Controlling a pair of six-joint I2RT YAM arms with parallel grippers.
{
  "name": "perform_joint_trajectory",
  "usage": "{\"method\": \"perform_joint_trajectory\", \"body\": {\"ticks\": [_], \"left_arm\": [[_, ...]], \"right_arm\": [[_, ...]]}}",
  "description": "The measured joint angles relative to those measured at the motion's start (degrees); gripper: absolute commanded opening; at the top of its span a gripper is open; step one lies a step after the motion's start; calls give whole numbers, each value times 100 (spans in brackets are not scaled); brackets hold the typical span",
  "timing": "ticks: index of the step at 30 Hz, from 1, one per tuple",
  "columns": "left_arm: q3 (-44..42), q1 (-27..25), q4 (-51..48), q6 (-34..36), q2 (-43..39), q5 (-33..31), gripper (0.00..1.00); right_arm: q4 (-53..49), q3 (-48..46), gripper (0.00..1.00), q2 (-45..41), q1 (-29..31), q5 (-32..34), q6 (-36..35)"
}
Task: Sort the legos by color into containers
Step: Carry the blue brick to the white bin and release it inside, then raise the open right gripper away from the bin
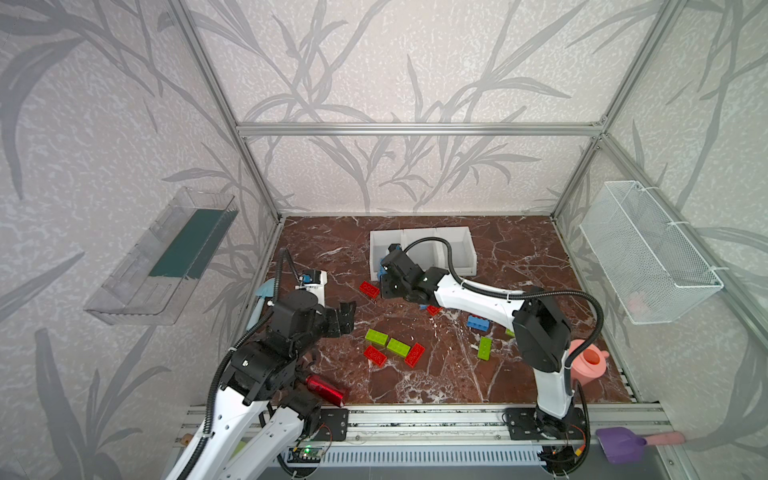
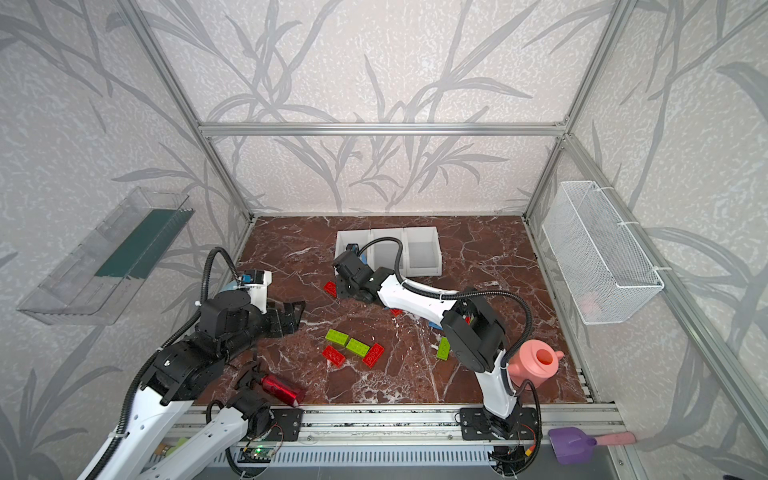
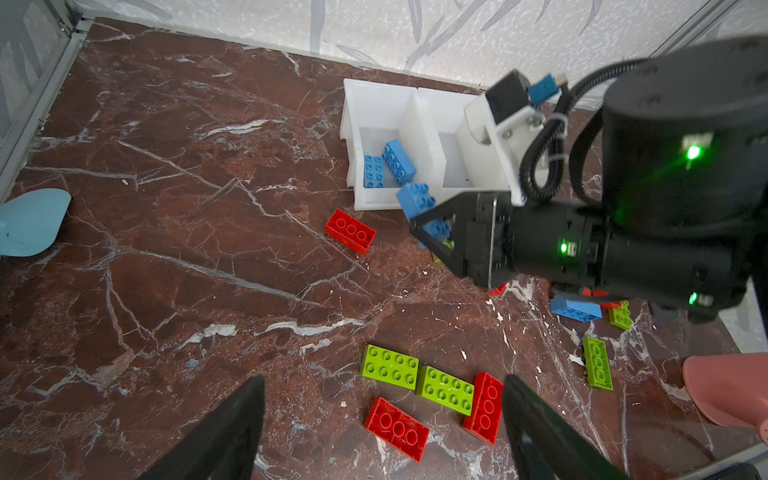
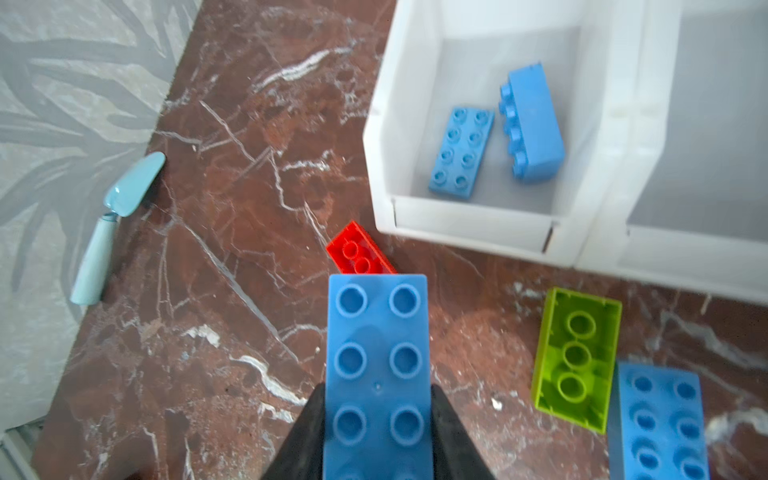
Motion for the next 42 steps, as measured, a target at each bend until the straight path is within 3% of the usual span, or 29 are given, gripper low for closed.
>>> {"method": "perform_joint_trajectory", "body": {"ticks": [10, 18, 21, 25, 27, 38, 42], "left_arm": [[-7, 0, -4, -2, 116, -129, 89], [-7, 0, -7, -2, 149, -140, 89], [-7, 0, -7, -2, 149, -146, 89], [-7, 0, -7, 0, 151, -146, 89], [-7, 0, -7, 0, 157, -153, 89], [-7, 0, -48, 44, 483, -282, 92], [-7, -2, -57, 42, 756, -297, 92]], "right_arm": [[-538, 1919, 18, 1167, -420, -673, -527], [-1349, 3370, 18, 2070, -870, -682, -734], [-1561, 3663, 31, 2205, -946, -638, -767], [-1827, 4065, 57, 2361, -957, -608, -861], [-1897, 4192, 65, 2415, -957, -586, -885], [-2186, 4277, 75, 2413, -975, -494, -1126], [-2159, 3637, 75, 1895, -997, -452, -1266]]}}
